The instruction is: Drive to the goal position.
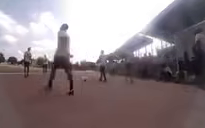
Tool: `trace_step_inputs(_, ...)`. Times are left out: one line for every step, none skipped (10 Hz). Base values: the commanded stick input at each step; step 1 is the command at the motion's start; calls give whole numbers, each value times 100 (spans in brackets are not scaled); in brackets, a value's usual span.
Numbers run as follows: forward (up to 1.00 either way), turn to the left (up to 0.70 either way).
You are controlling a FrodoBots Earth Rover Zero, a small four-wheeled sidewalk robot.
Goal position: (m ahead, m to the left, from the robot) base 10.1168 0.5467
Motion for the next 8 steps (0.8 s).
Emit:
trace_step_inputs(70, 0)
trace_step_inputs(70, 0)
trace_step_inputs(70, 0)
trace_step_inputs(70, 0)
trace_step_inputs(70, 0)
trace_step_inputs(70, 0)
trace_step_inputs(70, 0)
trace_step_inputs(70, 0)
